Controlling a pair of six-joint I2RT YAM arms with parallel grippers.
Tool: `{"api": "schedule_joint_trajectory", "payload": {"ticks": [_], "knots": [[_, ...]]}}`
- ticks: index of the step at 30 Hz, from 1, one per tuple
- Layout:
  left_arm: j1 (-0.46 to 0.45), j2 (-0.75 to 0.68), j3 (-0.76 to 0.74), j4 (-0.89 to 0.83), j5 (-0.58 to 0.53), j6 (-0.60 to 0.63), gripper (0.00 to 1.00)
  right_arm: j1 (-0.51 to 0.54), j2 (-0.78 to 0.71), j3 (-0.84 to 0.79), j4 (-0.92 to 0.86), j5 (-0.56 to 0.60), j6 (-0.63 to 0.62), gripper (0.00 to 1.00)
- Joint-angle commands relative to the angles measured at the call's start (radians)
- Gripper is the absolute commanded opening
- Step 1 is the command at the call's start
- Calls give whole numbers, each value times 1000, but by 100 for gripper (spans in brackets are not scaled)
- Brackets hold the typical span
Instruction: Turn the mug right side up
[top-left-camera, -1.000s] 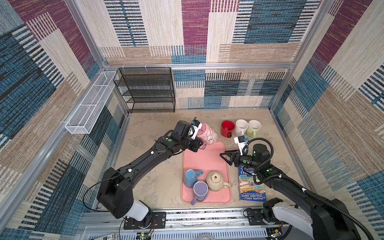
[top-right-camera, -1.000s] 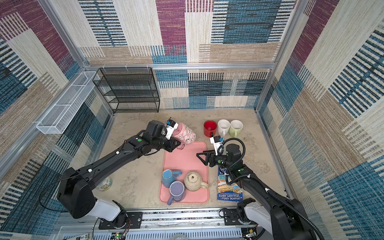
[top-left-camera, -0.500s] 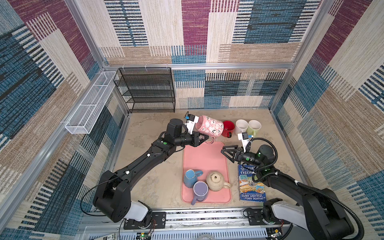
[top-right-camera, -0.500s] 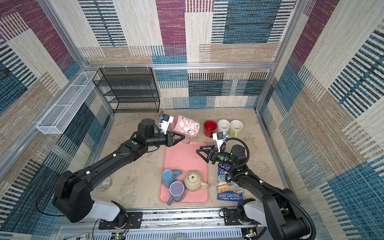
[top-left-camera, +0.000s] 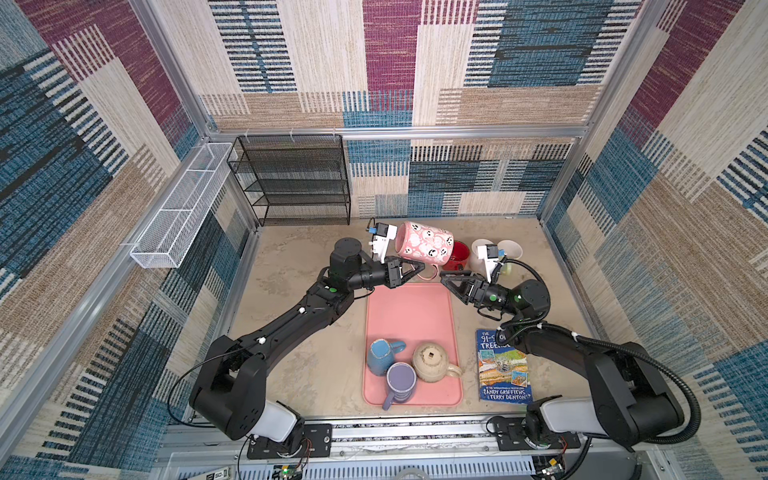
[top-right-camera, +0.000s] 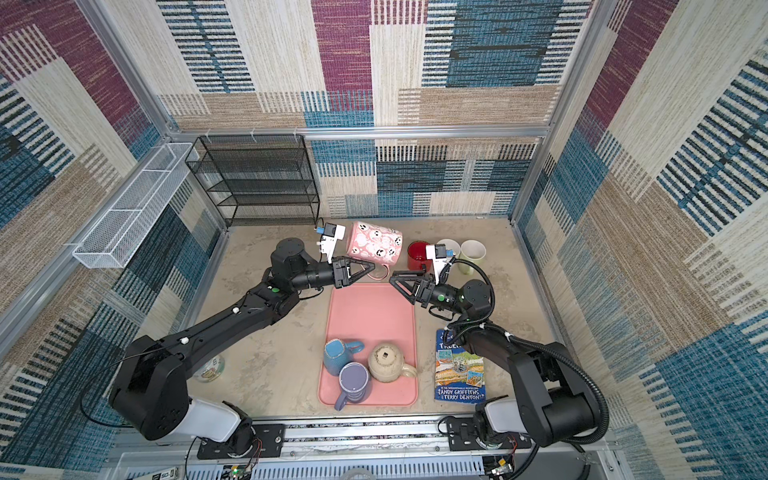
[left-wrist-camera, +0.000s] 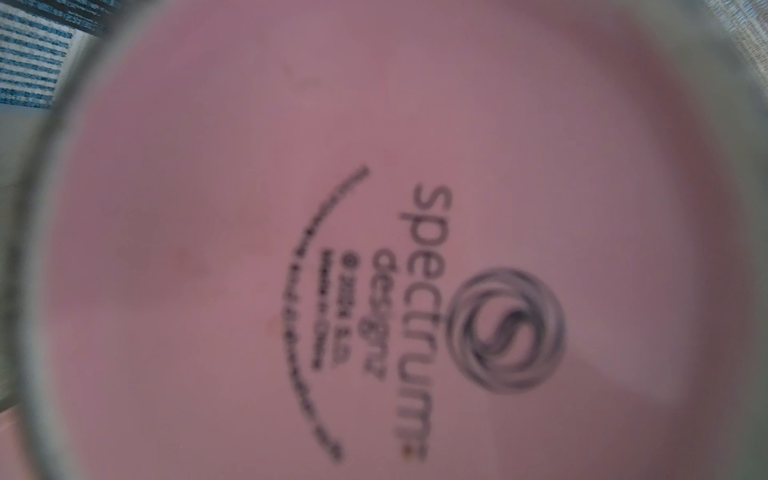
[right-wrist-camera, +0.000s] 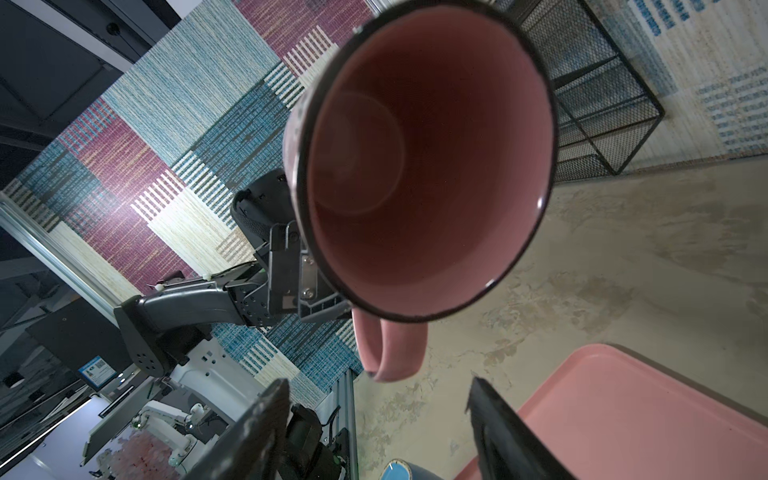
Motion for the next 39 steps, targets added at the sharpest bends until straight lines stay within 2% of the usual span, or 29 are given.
{"api": "schedule_joint_trajectory", "payload": {"ticks": [1, 6, 11, 15, 18, 20, 29, 39], "knots": [[3, 4, -14, 246, 37, -82, 0, 0, 28, 22, 147, -3, 99, 70], [1, 15, -29, 320, 37, -119, 0, 0, 64, 44, 223, 7, 161, 63], [1, 28, -27, 361, 45, -143, 0, 1, 86, 69, 226, 22, 170, 58], [1, 25, -24, 365, 46, -144, 0, 1, 108, 88, 216, 31, 170, 58], [1, 20, -22, 360, 49, -141, 0, 4, 129, 103, 221, 37, 177, 64], [-1, 21, -27, 369, 51, -144, 0, 7, 145, 115, 239, 40, 189, 64], [-11, 26, -38, 339, 52, -104, 0, 36, 214, 183, 309, 56, 235, 49], [-15, 59, -76, 362, 48, -94, 0, 46, 248, 205, 340, 65, 256, 37]]}}
